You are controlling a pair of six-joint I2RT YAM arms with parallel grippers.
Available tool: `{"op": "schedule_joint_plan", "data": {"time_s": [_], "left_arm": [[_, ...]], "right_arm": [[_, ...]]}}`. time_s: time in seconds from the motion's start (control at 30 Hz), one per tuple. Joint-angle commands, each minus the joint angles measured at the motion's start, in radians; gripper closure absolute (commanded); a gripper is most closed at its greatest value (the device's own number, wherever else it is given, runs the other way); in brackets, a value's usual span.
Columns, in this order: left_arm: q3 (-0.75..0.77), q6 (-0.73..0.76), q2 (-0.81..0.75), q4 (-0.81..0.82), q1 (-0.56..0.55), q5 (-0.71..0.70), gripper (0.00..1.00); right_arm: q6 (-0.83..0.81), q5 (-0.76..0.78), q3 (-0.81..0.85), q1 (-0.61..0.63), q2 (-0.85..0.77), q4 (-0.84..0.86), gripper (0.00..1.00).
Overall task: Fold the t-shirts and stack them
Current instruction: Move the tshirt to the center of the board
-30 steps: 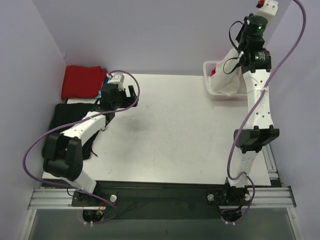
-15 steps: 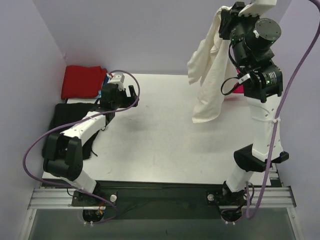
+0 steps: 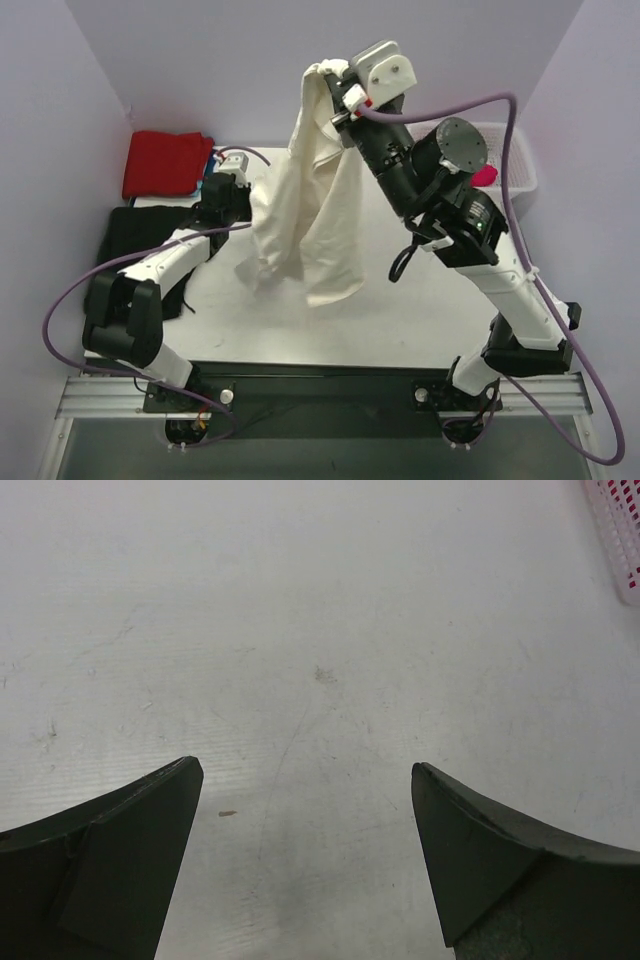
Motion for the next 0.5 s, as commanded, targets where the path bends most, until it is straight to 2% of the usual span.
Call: {"op": "schedule_joint_plan", "data": {"time_s": [0.0,0.07,0.1,0.13,0.2,0.23,0.27,0.33,0.4,0.47], "left_arm": [[-0.001,-0.002,-0.068,0.023,-0.005,0.001,0.03],[0.000,-0.002,-0.074,-0.001,-0.005,-0.019,0.03],[0.002,-0.005,-0.077,-0.015,-0.007,-0.055,0.02],[0.003,-0.006,-0.088,-0.048,-0.007,-0.082,0.03],[0.003,-0.015,-0.097,-0.084,-0.007,-0.172,0.03],[0.002,-0.017,-0.107,-0.107,-0.007,-0.201,0.03],[-0.007,-0.015,-0.111,-0.112,-0.007,-0.226,0.02],[-0.018,-0.018,-0.123,-0.156,-0.007,-0.272,0.03],[-0.032,-0.020,-0.127,-0.167,-0.008,-0.281,0.03],[-0.038,-0.026,-0.130,-0.187,-0.013,-0.275,0.03]], "right_arm": [[-0.145,0.205,-0.112,-0.042,-0.037,0.227,1.00],[-0.117,0.292,-0.206,-0.082,-0.066,0.248,1.00],[-0.076,0.362,-0.267,-0.141,-0.081,0.248,1.00],[-0.035,0.390,-0.395,-0.168,-0.100,0.237,1.00],[0.110,0.448,-0.532,-0.258,-0.157,0.205,1.00],[0.163,0.464,-0.635,-0.286,-0.170,0.135,1.00],[0.307,0.472,-0.671,-0.310,-0.195,0.086,1.00],[0.453,0.420,-0.756,-0.402,-0.220,-0.058,1.00],[0.618,0.368,-0.893,-0.454,-0.255,-0.109,1.00],[0.688,0.296,-1.018,-0.523,-0.266,-0.134,1.00]]}}
